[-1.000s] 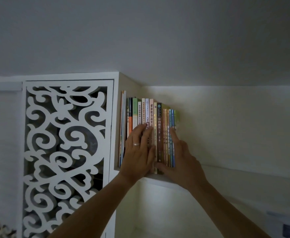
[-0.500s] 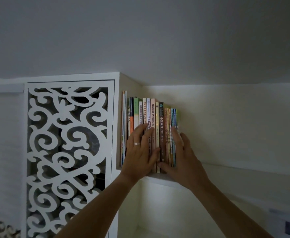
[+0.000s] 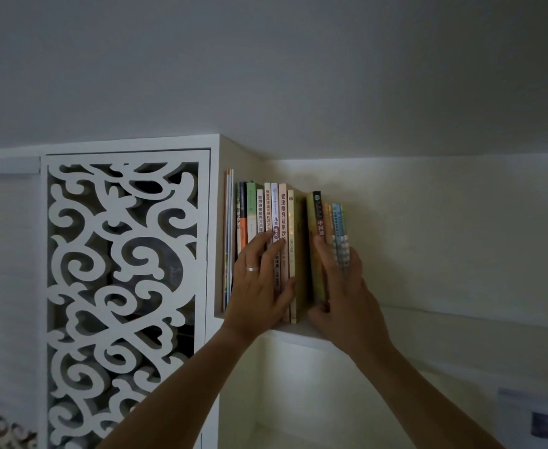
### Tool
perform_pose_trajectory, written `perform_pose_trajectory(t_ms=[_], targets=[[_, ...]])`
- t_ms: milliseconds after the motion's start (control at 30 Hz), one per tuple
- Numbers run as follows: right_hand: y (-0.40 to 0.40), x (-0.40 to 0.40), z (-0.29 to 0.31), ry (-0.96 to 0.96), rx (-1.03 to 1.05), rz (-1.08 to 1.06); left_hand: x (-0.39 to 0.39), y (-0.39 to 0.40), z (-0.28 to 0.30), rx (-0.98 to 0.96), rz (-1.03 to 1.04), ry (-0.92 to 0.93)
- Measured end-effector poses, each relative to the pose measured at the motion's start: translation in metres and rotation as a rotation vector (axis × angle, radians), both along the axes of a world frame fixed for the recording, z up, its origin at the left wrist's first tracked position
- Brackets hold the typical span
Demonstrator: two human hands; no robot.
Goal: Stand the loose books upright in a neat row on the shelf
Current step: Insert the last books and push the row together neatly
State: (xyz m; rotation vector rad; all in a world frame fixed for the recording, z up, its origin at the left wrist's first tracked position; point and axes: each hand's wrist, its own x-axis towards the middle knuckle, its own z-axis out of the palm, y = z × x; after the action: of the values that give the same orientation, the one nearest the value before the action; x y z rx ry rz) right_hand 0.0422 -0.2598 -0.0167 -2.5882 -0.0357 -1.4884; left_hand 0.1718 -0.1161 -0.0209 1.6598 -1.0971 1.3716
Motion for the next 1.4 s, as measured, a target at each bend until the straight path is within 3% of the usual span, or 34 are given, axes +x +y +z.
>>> perform_pose_trajectory(t_ms=[433, 600, 767, 1100, 1400], targets=[[0.000, 0.002, 0.004, -0.012, 0.028, -0.092, 0.002, 0.003, -0.002, 0.025, -0.130, 0.068], [0.000, 0.002, 0.006, 0.085, 0.271, -0.055, 0.002, 0.003, -0.001, 0.004, -0.084, 0.019], [-0.002, -0.005, 0.008, -0.035, 0.426, 0.072, 0.000, 0.002, 0.002, -0.017, -0.065, -0.030], [-0.001, -0.007, 0.009, -0.043, 0.462, 0.080, -0.002, 0.003, 0.000, -0.030, -0.114, 0.024], [0.005, -0.007, 0.011, 0.016, 0.399, 0.085, -0.001, -0.001, 0.005, -0.047, -0.019, -0.023]])
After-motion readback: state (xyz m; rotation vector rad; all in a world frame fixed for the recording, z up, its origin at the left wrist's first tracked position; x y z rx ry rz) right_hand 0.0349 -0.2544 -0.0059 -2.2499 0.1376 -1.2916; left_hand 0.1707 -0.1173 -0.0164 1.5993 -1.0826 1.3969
